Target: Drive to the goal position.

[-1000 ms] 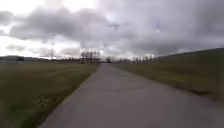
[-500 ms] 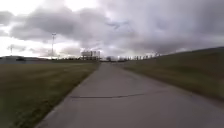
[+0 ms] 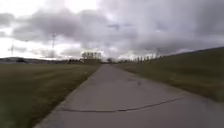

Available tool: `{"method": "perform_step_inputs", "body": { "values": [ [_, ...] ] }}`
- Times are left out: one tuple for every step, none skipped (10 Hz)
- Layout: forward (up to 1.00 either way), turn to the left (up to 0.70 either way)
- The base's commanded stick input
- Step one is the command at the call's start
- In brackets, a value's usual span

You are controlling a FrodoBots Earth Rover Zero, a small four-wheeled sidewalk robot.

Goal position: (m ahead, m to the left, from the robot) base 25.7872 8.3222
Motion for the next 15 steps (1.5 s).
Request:
{"method": "perform_step_inputs", "body": {
  "values": [
    [1.0, 0.01],
    [1.0, 0.01],
    [1.0, 0.01],
    [1.0, 0.01],
    [1.0, 0.01],
    [1.0, 0.01],
    [1.0, 0.01],
    [1.0, 0.01],
    [1.0, 0.01],
    [1.0, 0.01],
    [1.0, 0.01],
    [1.0, 0.01],
    [1.0, 0.01],
    [1.0, 0.01],
    [1.0, 0.01]
  ]
}}
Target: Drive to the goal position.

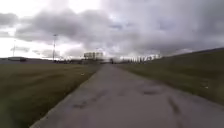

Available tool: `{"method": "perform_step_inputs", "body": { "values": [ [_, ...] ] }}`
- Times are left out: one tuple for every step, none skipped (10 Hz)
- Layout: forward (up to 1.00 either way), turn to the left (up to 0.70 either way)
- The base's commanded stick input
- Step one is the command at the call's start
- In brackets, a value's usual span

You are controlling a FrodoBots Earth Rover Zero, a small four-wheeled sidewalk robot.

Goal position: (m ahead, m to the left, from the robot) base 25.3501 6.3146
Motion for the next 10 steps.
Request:
{"method": "perform_step_inputs", "body": {
  "values": [
    [1.0, 0.01],
    [1.0, 0.01],
    [1.0, 0.01],
    [1.0, 0.01],
    [1.0, -0.11],
    [1.0, -0.25],
    [1.0, -0.25],
    [1.0, -0.14],
    [1.0, 0.01],
    [1.0, 0.01]
  ]
}}
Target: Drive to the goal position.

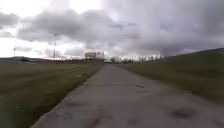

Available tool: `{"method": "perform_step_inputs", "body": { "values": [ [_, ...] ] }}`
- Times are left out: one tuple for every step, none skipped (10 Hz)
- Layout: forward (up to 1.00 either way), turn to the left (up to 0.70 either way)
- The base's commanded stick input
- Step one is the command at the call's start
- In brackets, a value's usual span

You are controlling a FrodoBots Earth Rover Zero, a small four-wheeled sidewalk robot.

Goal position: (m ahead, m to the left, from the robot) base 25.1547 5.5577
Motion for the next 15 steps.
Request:
{"method": "perform_step_inputs", "body": {
  "values": [
    [1.0, 0.01],
    [1.0, 0.01],
    [1.0, 0.01],
    [1.0, 0.01],
    [1.0, 0.01],
    [1.0, 0.01],
    [1.0, 0.01],
    [1.0, 0.01],
    [1.0, 0.01],
    [1.0, 0.01],
    [1.0, 0.01],
    [1.0, 0.01],
    [1.0, 0.01],
    [1.0, 0.01],
    [1.0, 0.01]
  ]
}}
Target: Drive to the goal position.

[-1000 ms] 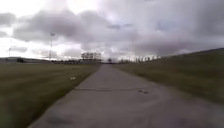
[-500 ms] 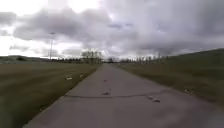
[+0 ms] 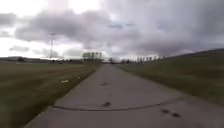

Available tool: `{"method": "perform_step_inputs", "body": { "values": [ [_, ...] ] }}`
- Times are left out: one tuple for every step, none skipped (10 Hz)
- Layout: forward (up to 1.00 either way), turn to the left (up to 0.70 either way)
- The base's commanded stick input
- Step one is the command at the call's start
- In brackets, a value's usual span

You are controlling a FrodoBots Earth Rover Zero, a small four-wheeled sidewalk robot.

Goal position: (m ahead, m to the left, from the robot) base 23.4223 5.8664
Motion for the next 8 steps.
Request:
{"method": "perform_step_inputs", "body": {
  "values": [
    [1.0, 0.01],
    [1.0, 0.01],
    [1.0, 0.01],
    [1.0, 0.01],
    [1.0, 0.01],
    [1.0, 0.01],
    [1.0, 0.01],
    [1.0, 0.01]
  ]
}}
